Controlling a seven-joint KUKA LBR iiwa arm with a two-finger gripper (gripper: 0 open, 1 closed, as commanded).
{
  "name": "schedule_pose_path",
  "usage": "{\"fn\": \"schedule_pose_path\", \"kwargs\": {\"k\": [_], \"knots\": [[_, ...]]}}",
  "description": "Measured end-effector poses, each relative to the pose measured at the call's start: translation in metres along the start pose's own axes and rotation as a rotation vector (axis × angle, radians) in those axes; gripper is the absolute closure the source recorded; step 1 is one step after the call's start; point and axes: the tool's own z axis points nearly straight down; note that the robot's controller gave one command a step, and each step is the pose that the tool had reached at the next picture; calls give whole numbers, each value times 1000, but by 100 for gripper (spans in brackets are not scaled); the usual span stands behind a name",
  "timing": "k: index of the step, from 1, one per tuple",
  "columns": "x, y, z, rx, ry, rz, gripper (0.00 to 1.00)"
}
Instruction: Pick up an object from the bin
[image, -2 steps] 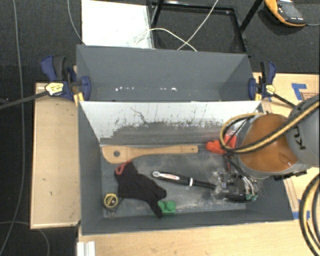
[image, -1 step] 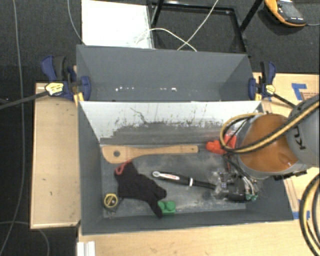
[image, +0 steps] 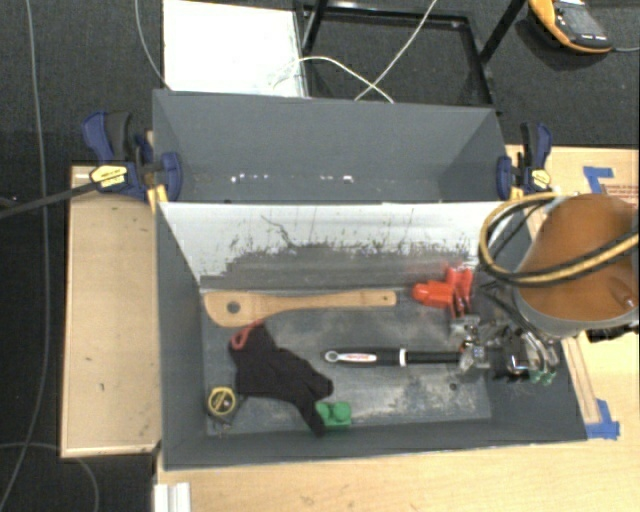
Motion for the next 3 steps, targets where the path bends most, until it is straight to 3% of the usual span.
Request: {"fn": "schedule_pose_path", "kwargs": {"k": [1,2,3], "knots": [[-1,-3,91,-3,17,50,100],[-2,1,-13,-1,7,29,100],[-10,0,-33,-3,14,45,100]]}}
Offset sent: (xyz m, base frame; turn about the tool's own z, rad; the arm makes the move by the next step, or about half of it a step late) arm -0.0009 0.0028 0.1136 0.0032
